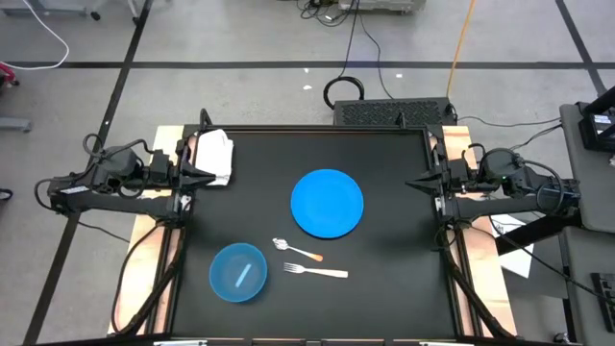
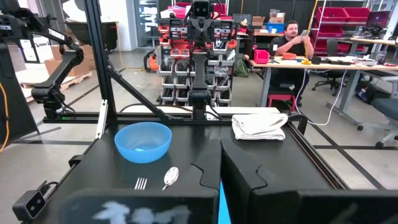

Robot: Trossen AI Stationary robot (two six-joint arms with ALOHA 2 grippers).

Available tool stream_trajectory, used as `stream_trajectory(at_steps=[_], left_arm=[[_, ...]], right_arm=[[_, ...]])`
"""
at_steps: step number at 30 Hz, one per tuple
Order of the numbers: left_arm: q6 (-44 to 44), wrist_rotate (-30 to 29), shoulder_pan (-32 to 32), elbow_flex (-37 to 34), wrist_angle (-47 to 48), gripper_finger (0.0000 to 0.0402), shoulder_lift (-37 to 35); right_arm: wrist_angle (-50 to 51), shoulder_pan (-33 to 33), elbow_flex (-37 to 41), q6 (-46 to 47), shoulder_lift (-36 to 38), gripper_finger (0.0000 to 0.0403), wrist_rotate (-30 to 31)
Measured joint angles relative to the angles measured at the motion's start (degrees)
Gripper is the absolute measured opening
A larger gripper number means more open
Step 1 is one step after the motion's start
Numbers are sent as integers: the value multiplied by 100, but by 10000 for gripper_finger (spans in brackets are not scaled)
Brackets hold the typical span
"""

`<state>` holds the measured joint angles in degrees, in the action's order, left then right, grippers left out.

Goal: Set table place

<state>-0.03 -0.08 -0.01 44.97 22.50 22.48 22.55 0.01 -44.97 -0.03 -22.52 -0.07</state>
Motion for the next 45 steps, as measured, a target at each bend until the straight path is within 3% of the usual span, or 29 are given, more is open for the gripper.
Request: stream_trajectory(at_steps=[37,45], left_arm=[[-39,61,-2,0,91,33,-20],[263,-37,-4,-421,299,33,-349]], right_arm=[[0,-2,0,-35,5,0,0],[163,-2,258,146,497,0,-3]])
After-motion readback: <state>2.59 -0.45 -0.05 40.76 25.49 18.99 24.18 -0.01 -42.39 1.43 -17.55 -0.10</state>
